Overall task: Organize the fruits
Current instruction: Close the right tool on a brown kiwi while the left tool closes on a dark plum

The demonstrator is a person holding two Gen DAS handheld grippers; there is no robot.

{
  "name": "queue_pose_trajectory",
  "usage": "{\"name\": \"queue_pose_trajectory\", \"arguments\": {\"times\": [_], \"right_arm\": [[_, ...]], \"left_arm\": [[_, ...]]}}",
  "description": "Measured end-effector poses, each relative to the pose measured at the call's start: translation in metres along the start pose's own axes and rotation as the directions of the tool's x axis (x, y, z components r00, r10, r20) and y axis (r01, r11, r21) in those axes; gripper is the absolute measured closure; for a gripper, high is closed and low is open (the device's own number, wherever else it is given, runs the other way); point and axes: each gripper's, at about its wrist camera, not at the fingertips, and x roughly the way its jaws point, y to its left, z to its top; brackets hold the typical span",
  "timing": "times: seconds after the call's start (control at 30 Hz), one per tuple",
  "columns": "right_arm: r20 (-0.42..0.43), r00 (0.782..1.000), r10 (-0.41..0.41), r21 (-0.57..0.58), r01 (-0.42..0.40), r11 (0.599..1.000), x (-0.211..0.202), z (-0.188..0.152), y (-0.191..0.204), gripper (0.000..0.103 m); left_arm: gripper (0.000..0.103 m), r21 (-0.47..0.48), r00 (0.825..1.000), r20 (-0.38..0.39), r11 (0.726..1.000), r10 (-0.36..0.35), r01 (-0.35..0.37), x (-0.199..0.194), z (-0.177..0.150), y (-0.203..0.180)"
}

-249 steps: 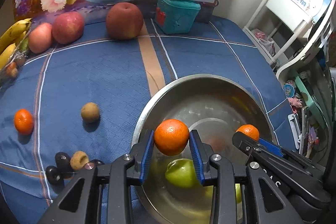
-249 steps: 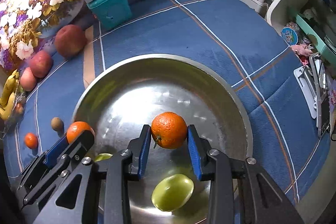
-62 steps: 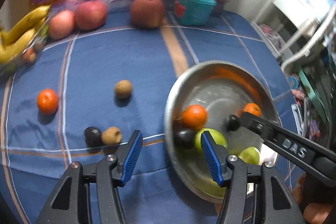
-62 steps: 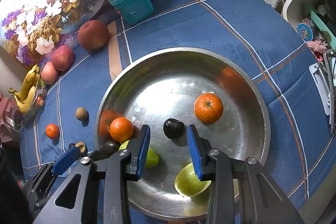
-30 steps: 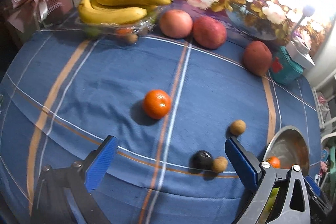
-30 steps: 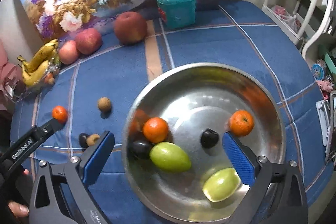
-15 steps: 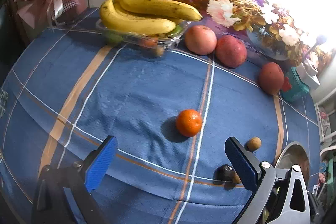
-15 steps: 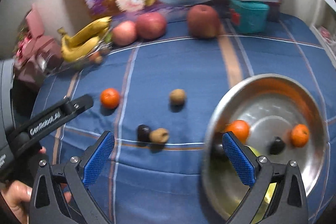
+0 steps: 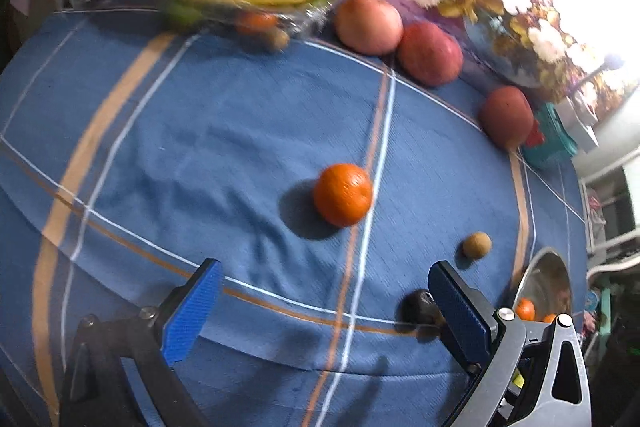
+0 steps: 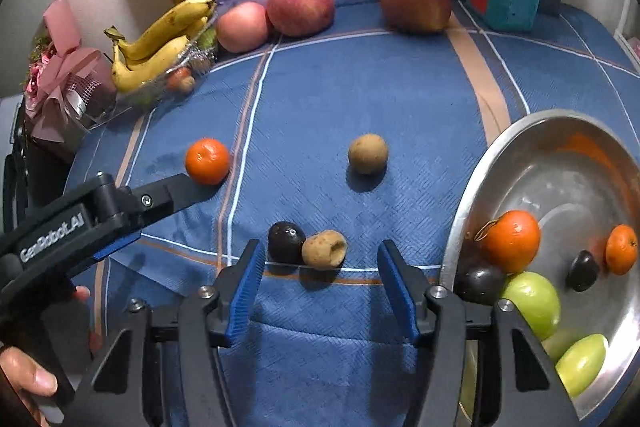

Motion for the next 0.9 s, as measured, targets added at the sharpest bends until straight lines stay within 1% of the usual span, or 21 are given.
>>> {"name": "queue_pose_trajectory", "arguments": {"times": [0.1,0.17,0.23,0.33,0.57,0.73,0.9], "right_arm": [[-0.011,1.0,0.01,0.005,-0.01,1.0,0.006,-0.001,0.0,0.054],[-0.013,1.0,0.019,0.016,-0.019,1.0,0.008,-0.001,-0.002,0.056],[-0.013,0.999,0.031,0.017,-0.031,0.999,0.009,-0.001,-0.002,0.062],[-0.013,0.999,0.048,0.022,-0.048,0.999,0.01,-0.001,-0.002,0.069],[-0.013,0.997,0.074,0.045,-0.074,0.996,0.007,-0.003,-0.005,0.075],[-0.017,0.998,0.066,0.055,-0.065,0.996,0.007,-0.003,-0.008,0.082],[-0.016,0.997,0.073,0.058,-0.071,0.996,0.007,-0.003,-0.01,0.083]], "left_arm": [[0.0,0.011,1.0,-0.019,1.0,-0.019,0.019,0.005,-0.002,-0.006],[0.0,0.021,0.999,-0.031,0.999,-0.027,0.028,0.007,-0.003,-0.01],[0.0,0.032,0.999,-0.04,0.999,-0.028,0.029,0.01,-0.002,-0.012],[0.0,0.043,0.998,-0.053,0.999,-0.024,0.026,0.014,-0.004,-0.016],[0.0,0.017,0.995,-0.078,0.998,-0.056,0.058,0.018,-0.005,-0.014],[0.0,0.002,0.994,-0.087,0.997,-0.071,0.072,0.016,-0.008,-0.01],[0.0,-0.011,0.993,-0.092,0.997,-0.078,0.078,0.017,-0.009,-0.009]]}}
